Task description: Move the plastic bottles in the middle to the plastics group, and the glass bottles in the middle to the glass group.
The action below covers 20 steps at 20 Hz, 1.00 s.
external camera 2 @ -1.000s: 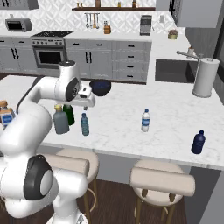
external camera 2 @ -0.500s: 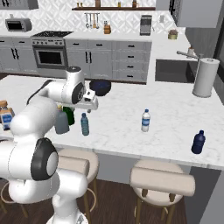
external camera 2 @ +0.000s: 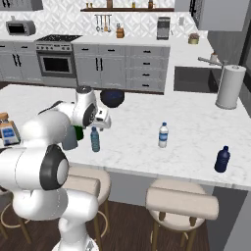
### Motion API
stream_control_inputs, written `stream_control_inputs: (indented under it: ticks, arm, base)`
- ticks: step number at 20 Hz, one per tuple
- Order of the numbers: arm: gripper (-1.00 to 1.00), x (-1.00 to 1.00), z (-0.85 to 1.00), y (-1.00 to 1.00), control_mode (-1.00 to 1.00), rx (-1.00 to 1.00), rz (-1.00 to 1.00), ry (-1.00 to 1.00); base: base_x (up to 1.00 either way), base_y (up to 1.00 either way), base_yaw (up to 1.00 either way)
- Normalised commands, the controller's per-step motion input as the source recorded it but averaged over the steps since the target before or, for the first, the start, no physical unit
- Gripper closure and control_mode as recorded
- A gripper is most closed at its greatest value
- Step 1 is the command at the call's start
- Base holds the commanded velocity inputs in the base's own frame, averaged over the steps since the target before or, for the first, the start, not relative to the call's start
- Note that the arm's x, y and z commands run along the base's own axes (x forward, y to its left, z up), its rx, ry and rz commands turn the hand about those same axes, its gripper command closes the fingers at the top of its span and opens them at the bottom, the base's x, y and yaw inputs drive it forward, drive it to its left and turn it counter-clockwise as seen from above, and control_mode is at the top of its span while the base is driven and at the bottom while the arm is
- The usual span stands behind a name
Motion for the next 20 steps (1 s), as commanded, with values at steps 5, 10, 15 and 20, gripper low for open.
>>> stream_control_inputs:
  ticks: [5, 10, 15, 20]
  arm:
    - [-1.0, 0.22, -0.31, 0.13, -1.0, 0.0, 0.0, -0.08]
    - [-1.0, 0.0, -0.04, 0.0, -1.0, 0.0, 0.0, 0.0]
    - [-1.0, 0.12, -0.25, 0.0, -1.0, 0.0, 0.0, 0.0]
    - [-1.0, 0.15, -0.17, 0.0, -1.0, 0.0, 0.0, 0.0]
  base:
    - [0.0, 0.0, 0.0]
    - [0.0, 0.0, 0.0]
    - [0.0, 0.0, 0.0]
    - [0.0, 0.0, 0.0]
